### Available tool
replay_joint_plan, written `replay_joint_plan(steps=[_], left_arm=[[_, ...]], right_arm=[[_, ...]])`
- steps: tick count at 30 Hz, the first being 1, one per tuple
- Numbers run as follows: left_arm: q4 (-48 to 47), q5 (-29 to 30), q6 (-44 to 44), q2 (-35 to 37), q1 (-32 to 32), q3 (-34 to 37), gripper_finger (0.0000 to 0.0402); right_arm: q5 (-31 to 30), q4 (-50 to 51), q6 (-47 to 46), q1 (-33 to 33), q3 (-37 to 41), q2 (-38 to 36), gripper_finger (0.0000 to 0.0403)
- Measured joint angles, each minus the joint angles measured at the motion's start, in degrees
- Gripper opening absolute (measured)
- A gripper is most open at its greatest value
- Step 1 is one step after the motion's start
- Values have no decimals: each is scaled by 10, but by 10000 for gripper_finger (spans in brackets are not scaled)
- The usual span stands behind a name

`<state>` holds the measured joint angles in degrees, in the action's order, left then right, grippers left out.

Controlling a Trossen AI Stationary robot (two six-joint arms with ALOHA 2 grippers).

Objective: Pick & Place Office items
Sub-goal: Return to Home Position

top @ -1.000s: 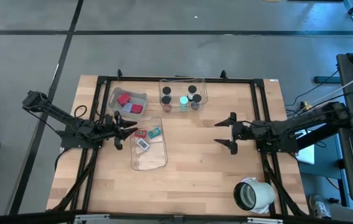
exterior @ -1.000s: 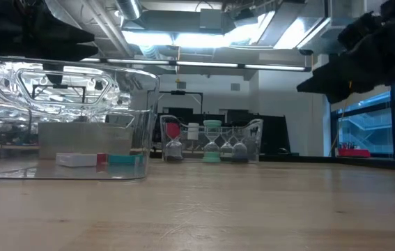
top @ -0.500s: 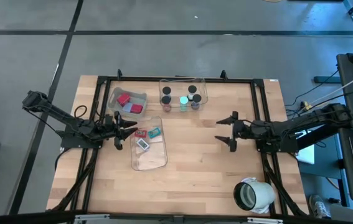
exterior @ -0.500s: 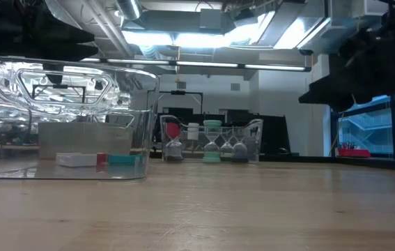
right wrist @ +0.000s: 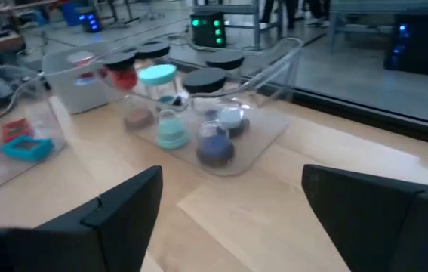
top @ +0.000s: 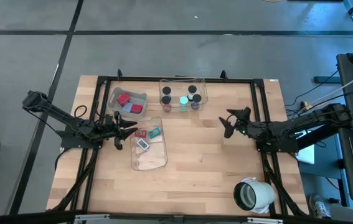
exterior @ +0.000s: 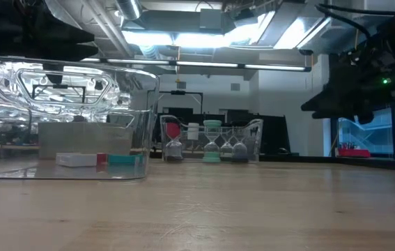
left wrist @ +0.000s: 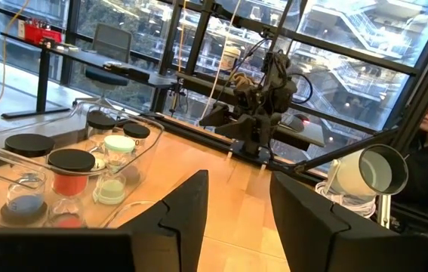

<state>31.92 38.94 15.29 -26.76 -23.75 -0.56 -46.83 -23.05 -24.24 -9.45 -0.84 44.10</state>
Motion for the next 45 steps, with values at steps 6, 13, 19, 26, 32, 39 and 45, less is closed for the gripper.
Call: replay_joint_plan(steps=[6, 13, 19, 26, 32, 39, 45], left_arm=[[0, 0, 0, 0, 0, 0, 141], [0, 0, 0, 0, 0, 0, 141], [-2, 0, 0, 13, 0, 0, 141], [-5, 0, 0, 67, 0, 0, 141], [-5, 0, 0, 118, 21, 0, 141], [-5, 0, 0, 171, 83, 0, 141], [-5, 0, 0, 214, 156, 0, 141]], right_arm=[[7, -3, 54, 0, 0, 0, 279], [78, -1, 67, 0, 0, 0, 258], [152, 0, 67, 0, 0, 0, 256], [209, 10, 67, 0, -1, -102, 256], [209, 8, 67, 6, -1, -210, 256], [209, 8, 67, 37, -1, -311, 256], [207, 8, 68, 82, -1, -392, 256]])
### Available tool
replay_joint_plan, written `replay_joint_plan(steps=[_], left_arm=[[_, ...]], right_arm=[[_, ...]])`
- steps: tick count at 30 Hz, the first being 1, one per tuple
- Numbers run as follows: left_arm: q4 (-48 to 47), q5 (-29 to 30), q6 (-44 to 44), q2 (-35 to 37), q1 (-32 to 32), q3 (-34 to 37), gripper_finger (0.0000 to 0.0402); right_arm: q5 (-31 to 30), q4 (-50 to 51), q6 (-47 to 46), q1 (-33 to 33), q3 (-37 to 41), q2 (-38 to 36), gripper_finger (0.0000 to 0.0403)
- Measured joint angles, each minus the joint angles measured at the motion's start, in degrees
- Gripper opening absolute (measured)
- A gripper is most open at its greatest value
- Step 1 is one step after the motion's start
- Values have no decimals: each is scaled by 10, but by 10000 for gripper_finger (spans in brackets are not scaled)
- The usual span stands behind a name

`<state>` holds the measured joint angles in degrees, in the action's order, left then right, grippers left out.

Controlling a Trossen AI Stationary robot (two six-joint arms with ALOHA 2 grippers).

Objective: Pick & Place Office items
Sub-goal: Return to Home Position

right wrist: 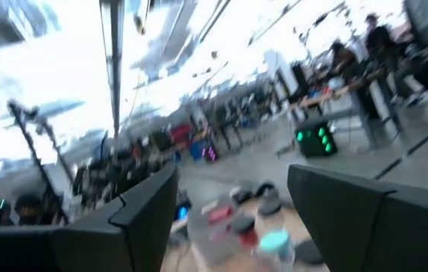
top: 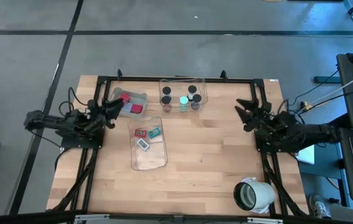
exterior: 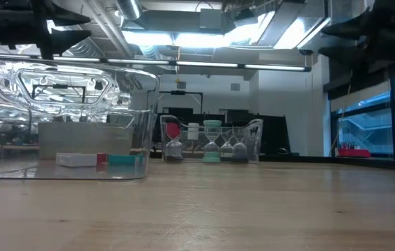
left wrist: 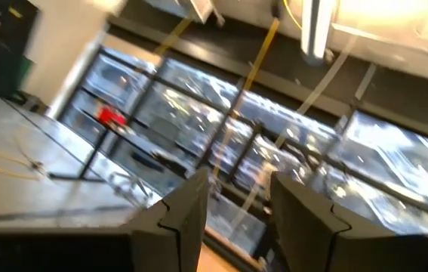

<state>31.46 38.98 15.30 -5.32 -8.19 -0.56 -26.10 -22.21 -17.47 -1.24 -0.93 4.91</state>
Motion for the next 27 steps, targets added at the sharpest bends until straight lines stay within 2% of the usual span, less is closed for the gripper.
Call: replay_joint_plan(steps=[4, 9, 15, 27], left_arm=[[0, 0, 0, 26, 55, 0, 141], [0, 1, 0, 53, 135, 0, 141], [-5, 5, 0, 53, 237, 0, 141], [-6, 6, 0, 53, 427, 0, 141]], right_arm=[[0, 0, 0, 33, 0, -49, 256], [0, -13, 1, 72, 0, -49, 256], [0, 4, 1, 126, 0, -49, 256], [0, 4, 0, 271, 0, -49, 256]])
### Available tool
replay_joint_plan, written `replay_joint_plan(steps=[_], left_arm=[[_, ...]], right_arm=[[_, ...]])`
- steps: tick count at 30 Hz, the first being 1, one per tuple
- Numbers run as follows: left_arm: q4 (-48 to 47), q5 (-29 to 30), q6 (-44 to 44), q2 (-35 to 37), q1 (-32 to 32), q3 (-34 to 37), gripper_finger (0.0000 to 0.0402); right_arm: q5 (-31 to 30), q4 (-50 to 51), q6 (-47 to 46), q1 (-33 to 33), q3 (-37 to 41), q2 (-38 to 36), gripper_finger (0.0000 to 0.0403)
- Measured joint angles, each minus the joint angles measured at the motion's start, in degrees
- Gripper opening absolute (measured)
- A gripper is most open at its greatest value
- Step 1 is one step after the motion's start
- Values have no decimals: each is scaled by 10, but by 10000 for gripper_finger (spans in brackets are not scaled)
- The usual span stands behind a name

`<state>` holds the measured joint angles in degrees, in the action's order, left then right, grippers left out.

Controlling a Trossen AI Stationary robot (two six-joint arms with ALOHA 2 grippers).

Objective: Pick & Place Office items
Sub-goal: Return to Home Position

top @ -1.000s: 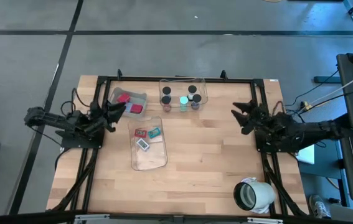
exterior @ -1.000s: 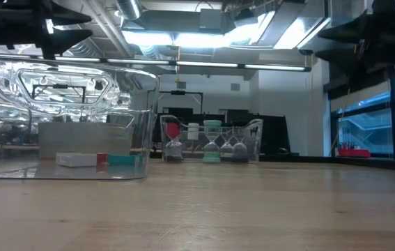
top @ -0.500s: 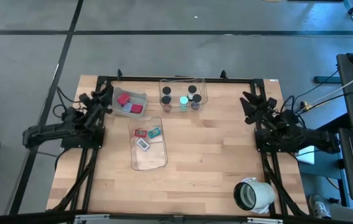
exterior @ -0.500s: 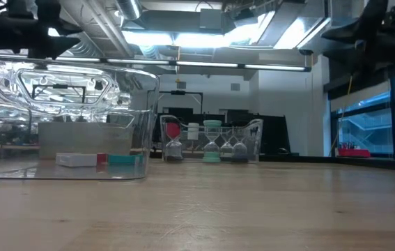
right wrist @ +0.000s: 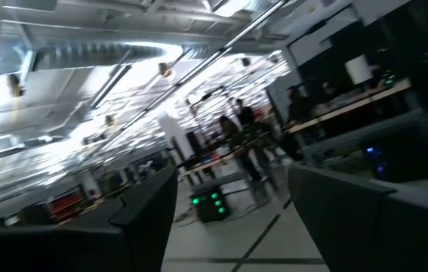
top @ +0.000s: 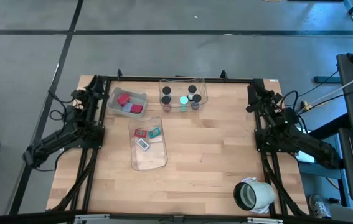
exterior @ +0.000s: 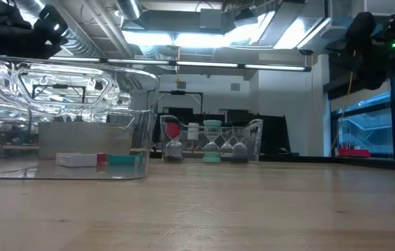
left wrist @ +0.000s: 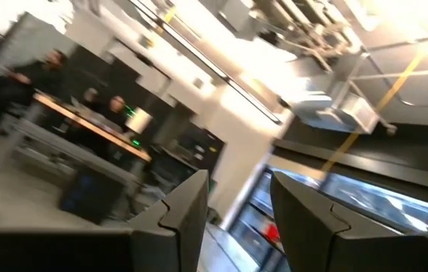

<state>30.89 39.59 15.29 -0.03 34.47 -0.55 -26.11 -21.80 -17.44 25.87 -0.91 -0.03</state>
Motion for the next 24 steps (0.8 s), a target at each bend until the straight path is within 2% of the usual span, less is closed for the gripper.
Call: replay_joint_plan(steps=[4, 8, 24], left_arm=[[0, 0, 0, 0, 42, 0, 141], [-1, 9, 0, -1, 58, 0, 141], [-1, 19, 0, -1, 61, 0, 141]], right_arm=[[0, 0, 0, 25, 0, 0, 256], [0, 0, 0, 28, 0, 0, 256], [0, 0, 0, 28, 0, 0, 256]])
